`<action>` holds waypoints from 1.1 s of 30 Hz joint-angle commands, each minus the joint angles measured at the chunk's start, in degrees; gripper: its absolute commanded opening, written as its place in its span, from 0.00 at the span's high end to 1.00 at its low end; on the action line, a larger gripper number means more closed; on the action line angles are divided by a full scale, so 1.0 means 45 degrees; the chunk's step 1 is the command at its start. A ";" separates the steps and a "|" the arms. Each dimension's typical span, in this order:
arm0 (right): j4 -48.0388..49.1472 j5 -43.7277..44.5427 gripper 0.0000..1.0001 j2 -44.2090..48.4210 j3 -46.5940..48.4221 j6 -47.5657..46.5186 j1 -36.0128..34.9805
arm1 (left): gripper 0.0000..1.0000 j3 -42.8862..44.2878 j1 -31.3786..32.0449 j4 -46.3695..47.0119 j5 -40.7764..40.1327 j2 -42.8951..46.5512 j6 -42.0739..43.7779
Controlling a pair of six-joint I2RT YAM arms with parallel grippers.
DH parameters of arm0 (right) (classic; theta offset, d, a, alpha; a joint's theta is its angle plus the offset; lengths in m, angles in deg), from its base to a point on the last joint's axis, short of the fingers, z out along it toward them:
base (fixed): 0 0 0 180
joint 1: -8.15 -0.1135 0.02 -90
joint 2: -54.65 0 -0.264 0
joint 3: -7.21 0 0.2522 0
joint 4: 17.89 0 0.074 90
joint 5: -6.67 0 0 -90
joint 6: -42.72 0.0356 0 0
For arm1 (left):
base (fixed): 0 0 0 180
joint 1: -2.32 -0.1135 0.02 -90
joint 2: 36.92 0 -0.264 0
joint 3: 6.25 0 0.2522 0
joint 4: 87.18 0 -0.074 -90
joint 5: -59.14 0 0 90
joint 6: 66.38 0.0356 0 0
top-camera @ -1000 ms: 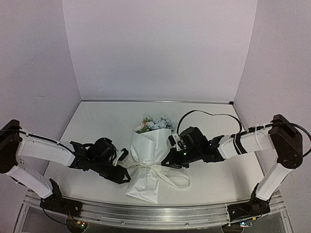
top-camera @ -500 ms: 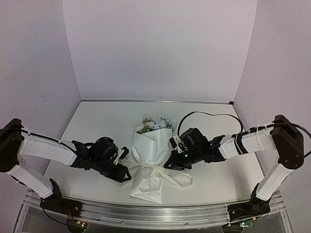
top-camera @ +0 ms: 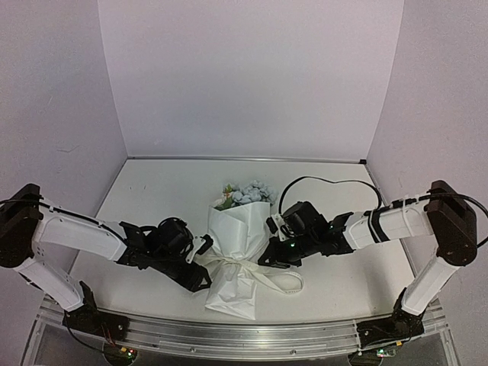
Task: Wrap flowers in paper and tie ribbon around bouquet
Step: Adjust the ribbon on the folded bouquet.
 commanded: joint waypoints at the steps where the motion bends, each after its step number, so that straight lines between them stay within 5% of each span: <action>1: -0.0137 0.0123 1.00 0.0386 0.0366 -0.0121 0.0008 | 0.45 0.0762 0.0227 0.0169 -0.0704 -0.0452 0.0516; 5: -0.0187 0.0178 1.00 0.0418 0.0389 -0.0148 0.0006 | 0.59 0.1020 0.0387 -0.0002 -0.1021 -0.0859 0.0607; 10: -0.0305 0.0352 1.00 0.0495 0.0362 -0.0206 0.0004 | 0.99 0.0847 0.0421 -0.0160 -0.1826 -0.0500 0.0253; 17: -0.1400 0.1219 1.00 0.1054 -0.0025 -0.0699 0.0007 | 1.00 0.0122 0.0431 -0.0484 -0.3174 0.0109 -0.1020; 33: -0.2266 0.3015 1.00 0.2196 -0.1147 -0.0683 0.0304 | 1.00 -0.0731 -0.0129 -0.0634 -0.2809 0.0735 -0.1881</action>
